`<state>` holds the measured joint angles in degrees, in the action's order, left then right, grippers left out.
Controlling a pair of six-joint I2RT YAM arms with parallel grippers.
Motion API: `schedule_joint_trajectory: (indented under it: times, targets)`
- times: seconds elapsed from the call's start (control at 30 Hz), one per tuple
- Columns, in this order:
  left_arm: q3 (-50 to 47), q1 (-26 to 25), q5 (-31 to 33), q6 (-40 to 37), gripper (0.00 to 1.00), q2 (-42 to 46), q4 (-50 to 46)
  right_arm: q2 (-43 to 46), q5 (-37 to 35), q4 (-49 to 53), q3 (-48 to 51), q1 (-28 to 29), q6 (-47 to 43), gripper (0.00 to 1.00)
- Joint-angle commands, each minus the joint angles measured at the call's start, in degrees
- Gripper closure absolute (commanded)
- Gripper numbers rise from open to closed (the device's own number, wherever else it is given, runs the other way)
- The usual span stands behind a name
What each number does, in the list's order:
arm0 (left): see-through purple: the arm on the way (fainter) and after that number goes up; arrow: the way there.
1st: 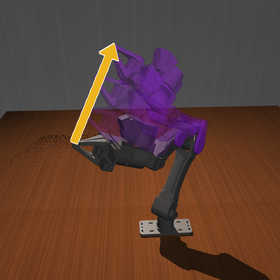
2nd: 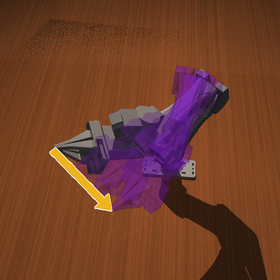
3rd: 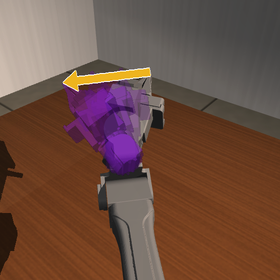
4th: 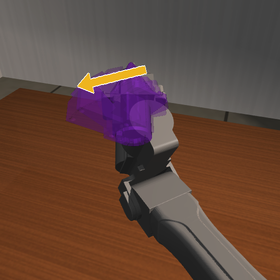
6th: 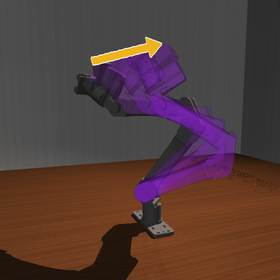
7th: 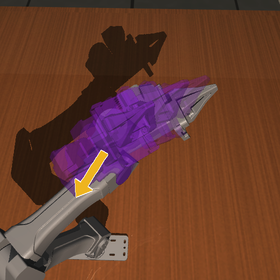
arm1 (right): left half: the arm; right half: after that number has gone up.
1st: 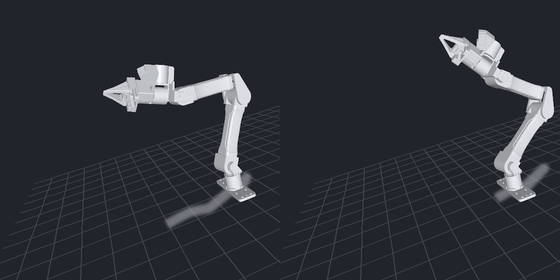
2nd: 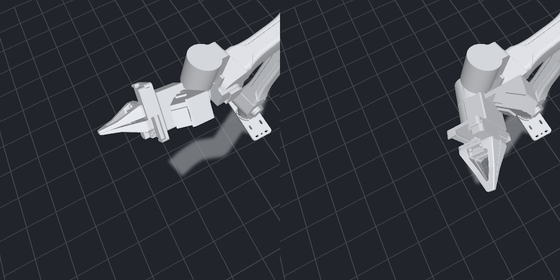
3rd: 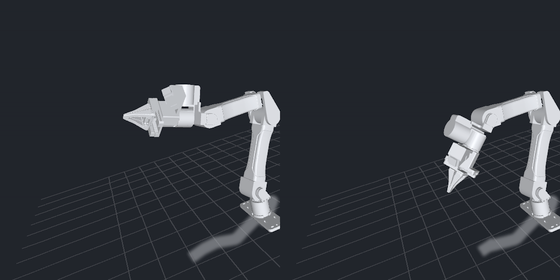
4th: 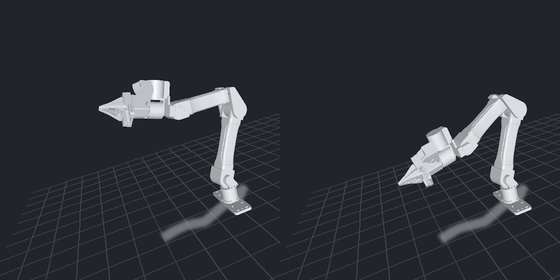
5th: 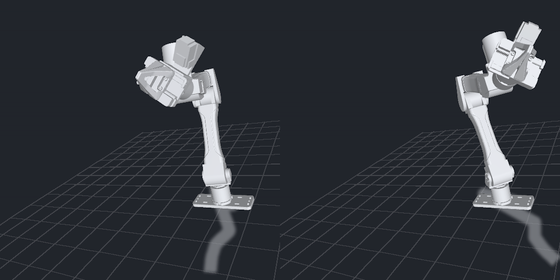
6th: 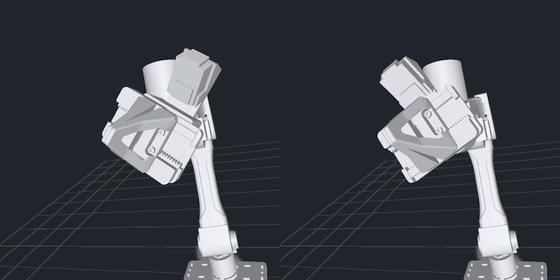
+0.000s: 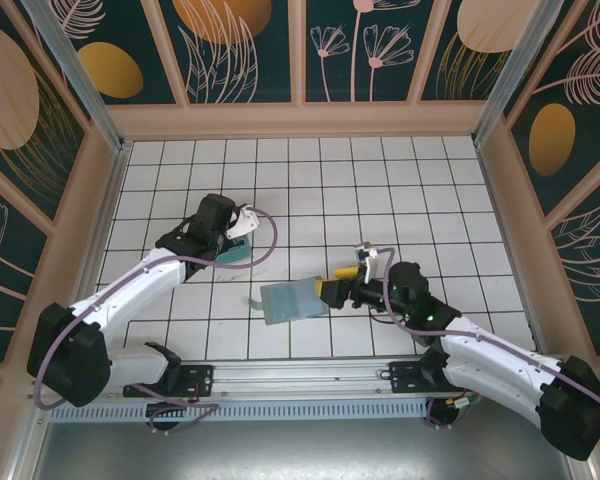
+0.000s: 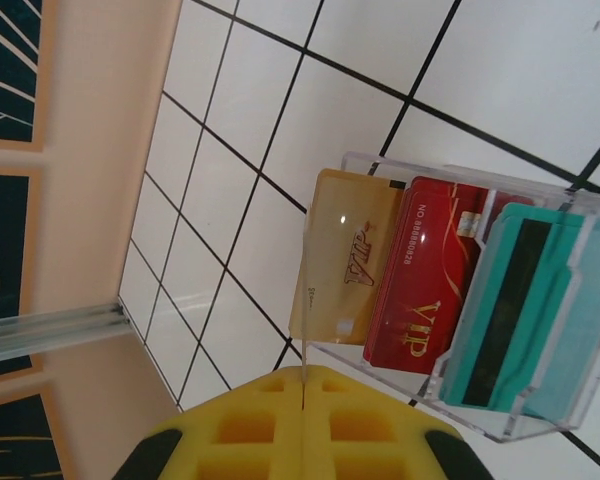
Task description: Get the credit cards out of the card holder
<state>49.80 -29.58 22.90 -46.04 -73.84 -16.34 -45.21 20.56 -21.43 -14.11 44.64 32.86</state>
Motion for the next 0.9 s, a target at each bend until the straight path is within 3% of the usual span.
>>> schedule_joint_trajectory:
  times: [0.0,0.87]
  targets:
    - [0.2,1.4,-2.1,-3.8,1.00,-2.3,3.3,-1.2,-0.1,-0.6,-1.1,0.4,-1.5,0.01]
    - [-1.9,5.3,-4.5,-6.5,1.00,-11.6,9.9,-6.0,0.7,-0.9,-2.2,0.4,-2.2,0.01]
